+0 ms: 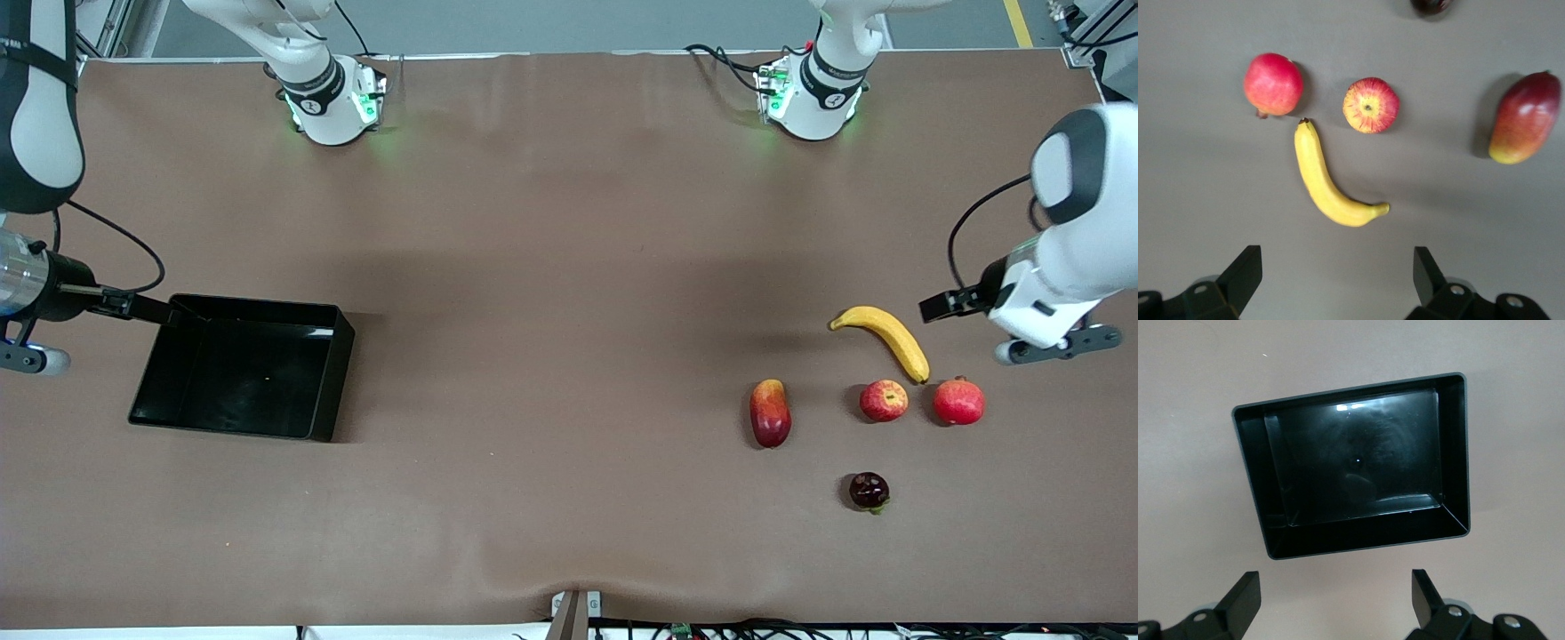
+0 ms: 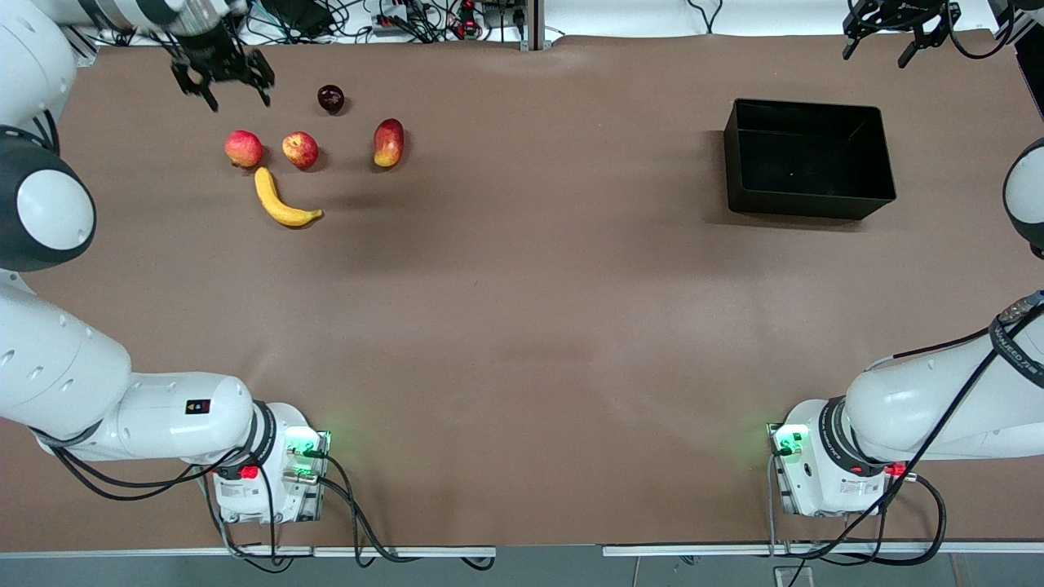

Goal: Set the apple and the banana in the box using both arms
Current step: 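Grasp the banana with the left gripper while the right gripper holds the box rim, then slide the box toward the banana with the right gripper while the left gripper lifts it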

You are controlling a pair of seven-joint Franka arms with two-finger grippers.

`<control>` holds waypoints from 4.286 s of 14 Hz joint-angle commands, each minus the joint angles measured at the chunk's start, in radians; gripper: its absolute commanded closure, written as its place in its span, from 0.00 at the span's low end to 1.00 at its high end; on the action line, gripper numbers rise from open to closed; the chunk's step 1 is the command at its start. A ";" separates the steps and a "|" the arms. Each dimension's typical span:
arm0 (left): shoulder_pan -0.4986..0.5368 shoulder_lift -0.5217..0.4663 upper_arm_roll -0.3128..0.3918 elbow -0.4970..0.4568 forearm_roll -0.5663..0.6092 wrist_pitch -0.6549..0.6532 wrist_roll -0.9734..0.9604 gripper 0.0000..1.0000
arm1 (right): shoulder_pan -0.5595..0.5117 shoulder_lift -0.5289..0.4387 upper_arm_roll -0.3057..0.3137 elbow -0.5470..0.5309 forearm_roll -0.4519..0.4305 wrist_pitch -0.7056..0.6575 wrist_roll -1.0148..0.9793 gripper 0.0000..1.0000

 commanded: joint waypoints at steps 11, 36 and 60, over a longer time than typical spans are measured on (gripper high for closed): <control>-0.024 0.142 -0.026 -0.240 0.006 0.326 -0.378 0.00 | -0.095 0.136 0.009 -0.100 -0.009 0.146 -0.027 0.00; 0.107 0.245 -0.017 -0.286 0.016 0.428 -0.360 0.45 | -0.245 0.348 0.020 -0.139 0.006 0.519 -0.428 1.00; 0.101 0.081 -0.113 -0.142 0.004 0.024 -0.378 1.00 | 0.770 0.364 0.031 -0.126 0.165 0.610 0.604 1.00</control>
